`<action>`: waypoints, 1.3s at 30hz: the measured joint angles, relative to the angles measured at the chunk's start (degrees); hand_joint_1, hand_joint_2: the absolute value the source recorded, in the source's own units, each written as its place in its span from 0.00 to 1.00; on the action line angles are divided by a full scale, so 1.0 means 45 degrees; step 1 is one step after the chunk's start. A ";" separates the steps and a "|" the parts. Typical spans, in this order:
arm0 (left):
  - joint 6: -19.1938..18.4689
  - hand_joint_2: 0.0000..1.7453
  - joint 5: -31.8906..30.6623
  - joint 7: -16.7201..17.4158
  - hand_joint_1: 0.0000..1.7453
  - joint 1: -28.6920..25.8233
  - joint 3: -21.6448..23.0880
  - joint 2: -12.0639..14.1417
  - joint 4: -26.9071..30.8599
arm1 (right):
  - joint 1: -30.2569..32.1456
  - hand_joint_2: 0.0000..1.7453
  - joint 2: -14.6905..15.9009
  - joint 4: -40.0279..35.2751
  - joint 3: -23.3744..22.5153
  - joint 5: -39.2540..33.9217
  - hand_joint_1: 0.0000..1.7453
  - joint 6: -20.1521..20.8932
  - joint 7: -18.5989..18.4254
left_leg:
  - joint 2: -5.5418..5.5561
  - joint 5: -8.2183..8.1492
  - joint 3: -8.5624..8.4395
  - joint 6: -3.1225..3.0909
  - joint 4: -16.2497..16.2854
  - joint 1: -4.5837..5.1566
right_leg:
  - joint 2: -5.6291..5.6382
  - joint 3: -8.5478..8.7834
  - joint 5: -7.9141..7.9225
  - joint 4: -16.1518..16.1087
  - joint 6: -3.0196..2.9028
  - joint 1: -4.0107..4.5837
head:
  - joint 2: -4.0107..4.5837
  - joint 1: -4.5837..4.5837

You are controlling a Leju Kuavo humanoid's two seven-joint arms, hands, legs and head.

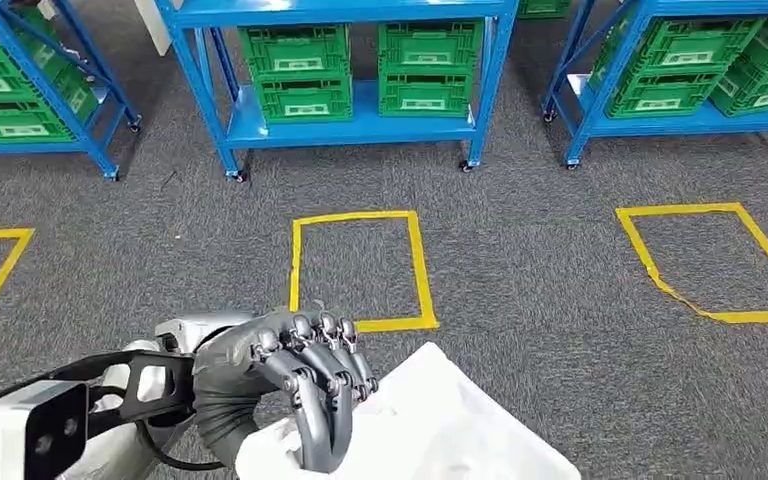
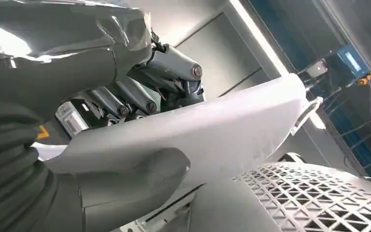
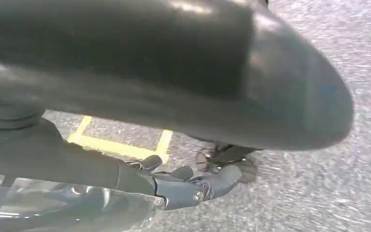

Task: Take the parts from the cabinet and place them on the table.

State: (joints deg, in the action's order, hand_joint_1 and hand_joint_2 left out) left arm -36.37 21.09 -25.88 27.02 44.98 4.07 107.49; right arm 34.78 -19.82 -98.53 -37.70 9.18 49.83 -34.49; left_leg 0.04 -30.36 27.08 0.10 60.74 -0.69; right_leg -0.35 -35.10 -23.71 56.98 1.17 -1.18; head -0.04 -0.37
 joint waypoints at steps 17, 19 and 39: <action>0.0544 1.00 0.0024 0.0165 0.99 0.0244 0.0228 0.0034 0.0126 | -0.1407 0.00 0.0102 0.1321 -0.2648 0.4946 0.00 0.2080 0.3211 | -0.0180 0.2315 0.2519 -0.0592 -0.0883 0.0421 | 0.0024 0.2839 -0.2117 -0.0937 0.0090 0.0097 | 0.0005 0.0058; 0.0544 1.00 0.0102 0.0165 0.99 0.0271 0.0243 0.0053 0.0126 | -0.1620 0.00 0.0072 0.1466 -0.3078 0.5462 0.00 0.2312 0.3526 | -0.0218 0.2661 0.2565 -0.0440 -0.1028 0.0327 | 0.0048 0.2618 -0.1903 -0.0785 -0.0038 0.0207 | 0.0000 0.0087; 0.0656 1.00 0.0233 0.0345 0.99 0.0403 0.0170 0.0170 0.0131 | -0.3090 0.00 -0.0112 0.2977 -0.4804 0.7305 0.00 0.1630 0.5609 | -0.0067 0.0633 0.0636 -0.0717 -0.1140 0.0089 | 0.0005 -0.0892 -0.1777 0.2179 0.0041 -0.0046 | 0.0005 0.0073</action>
State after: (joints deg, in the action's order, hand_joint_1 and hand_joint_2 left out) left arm -33.42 22.14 -24.33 28.83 45.75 4.83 108.08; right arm 20.88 -20.33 -85.13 -59.32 42.05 57.17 -9.25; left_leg -0.26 -27.51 29.94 -3.12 55.62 -0.29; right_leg -0.33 -39.12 -31.71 66.78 1.35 -1.39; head -0.02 -0.04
